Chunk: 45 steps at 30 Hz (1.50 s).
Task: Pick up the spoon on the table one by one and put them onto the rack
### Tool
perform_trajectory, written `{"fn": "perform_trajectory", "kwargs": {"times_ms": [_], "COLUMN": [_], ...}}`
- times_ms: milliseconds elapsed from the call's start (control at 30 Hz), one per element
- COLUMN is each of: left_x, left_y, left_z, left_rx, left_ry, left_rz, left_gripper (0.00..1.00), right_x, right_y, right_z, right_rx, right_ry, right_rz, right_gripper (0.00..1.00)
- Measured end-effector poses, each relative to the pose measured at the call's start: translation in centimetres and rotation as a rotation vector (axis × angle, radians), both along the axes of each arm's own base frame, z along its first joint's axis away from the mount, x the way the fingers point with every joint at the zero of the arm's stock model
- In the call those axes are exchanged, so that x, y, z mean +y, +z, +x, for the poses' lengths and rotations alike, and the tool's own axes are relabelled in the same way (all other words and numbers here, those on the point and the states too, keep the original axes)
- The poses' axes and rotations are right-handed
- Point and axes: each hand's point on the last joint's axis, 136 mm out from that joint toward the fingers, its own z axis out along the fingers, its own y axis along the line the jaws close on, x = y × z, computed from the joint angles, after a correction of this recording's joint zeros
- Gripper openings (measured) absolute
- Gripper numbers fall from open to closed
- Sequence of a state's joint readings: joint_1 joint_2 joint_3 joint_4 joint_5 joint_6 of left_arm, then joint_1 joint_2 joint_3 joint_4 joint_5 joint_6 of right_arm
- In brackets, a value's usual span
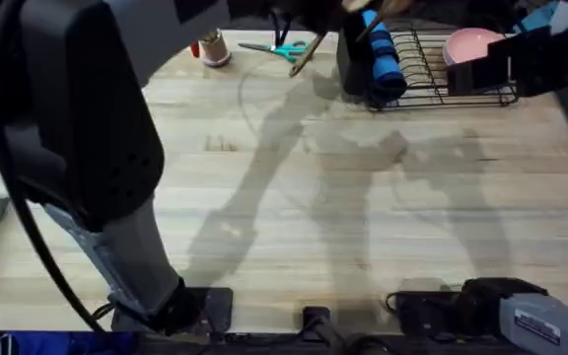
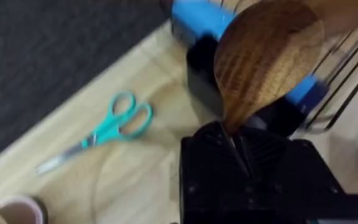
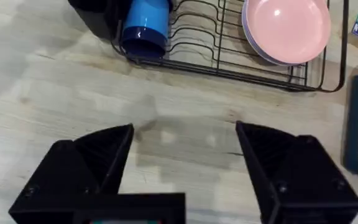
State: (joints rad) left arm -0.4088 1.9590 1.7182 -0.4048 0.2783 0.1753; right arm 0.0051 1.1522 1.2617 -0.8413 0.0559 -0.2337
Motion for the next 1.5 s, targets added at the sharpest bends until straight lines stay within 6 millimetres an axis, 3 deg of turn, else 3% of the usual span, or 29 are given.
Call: {"fn": "perform_trajectory", "kwargs": {"times_ms": [167,200,233,333,500,667,1033,1200,1500], "left_x": [-1.5,-2.9,-3.2,-4.2,-4.6,-5.7,-8.7,-8.7,-7.8], "left_y": [4.8,8.4,9.2,10.6,10.7,10.0,4.5,3.3,-0.1], "left_z": [1.0,1.3,1.2,0.7,0.2,-0.2,-0.1,0.0,-1.5], "left_rx": [-0.098,-0.17,-0.183,-0.162,-0.127,-0.1,-0.005,0.024,0.173], "left_ry": [-0.036,-0.082,-0.094,-0.129,-0.138,-0.162,-0.192,-0.186,-0.157], "left_rz": [-0.109,-0.221,-0.253,-0.352,-0.383,-0.395,-0.369,-0.358,-0.287], "left_gripper": [0.042,0.043,0.043,0.043,0.043,0.043,0.044,0.044,0.043], "right_x": [0.0,0.0,0.0,0.0,0.0,0.0,0.0,0.0,0.0], "right_y": [0.0,0.0,0.0,0.0,0.0,0.0,0.0,0.0,0.0], "right_z": [0.0,0.0,0.0,0.0,0.0,0.0,0.0,0.0,0.0], "right_rx": [0.0,0.0,0.0,0.0,0.0,0.0,0.0,0.0,0.0], "right_ry": [0.0,0.0,0.0,0.0,0.0,0.0,0.0,0.0,0.0], "right_rz": [0.0,0.0,0.0,0.0,0.0,0.0,0.0,0.0,0.0], "right_gripper": [0.996,0.996,0.996,0.996,0.996,0.996,0.995,0.996,0.995]}}
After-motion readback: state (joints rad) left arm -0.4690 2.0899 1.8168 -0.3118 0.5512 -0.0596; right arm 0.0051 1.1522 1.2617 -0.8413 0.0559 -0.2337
